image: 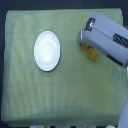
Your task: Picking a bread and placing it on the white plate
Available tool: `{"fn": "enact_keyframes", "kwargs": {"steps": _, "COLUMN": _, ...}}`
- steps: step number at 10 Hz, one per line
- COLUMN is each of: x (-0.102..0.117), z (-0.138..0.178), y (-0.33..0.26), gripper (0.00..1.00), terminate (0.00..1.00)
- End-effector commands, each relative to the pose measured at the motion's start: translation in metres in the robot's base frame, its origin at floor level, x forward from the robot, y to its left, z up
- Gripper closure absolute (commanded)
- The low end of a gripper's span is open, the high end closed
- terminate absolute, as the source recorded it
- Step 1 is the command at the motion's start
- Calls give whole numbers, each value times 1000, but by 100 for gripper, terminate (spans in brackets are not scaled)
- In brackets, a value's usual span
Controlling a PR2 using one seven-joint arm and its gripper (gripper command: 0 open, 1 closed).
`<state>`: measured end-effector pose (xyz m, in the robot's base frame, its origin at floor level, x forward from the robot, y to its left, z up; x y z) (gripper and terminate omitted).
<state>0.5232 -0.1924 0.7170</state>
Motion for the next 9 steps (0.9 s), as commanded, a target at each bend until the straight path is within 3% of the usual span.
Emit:
{"fn": "enact_keyframes", "kwargs": {"steps": 1, "x": -1, "z": 6, "y": 14, "gripper": 100, "terminate": 0}}
{"fn": "enact_keyframes", "kwargs": {"steps": 9, "x": 5, "z": 14, "y": 9, "gripper": 100, "terminate": 0}}
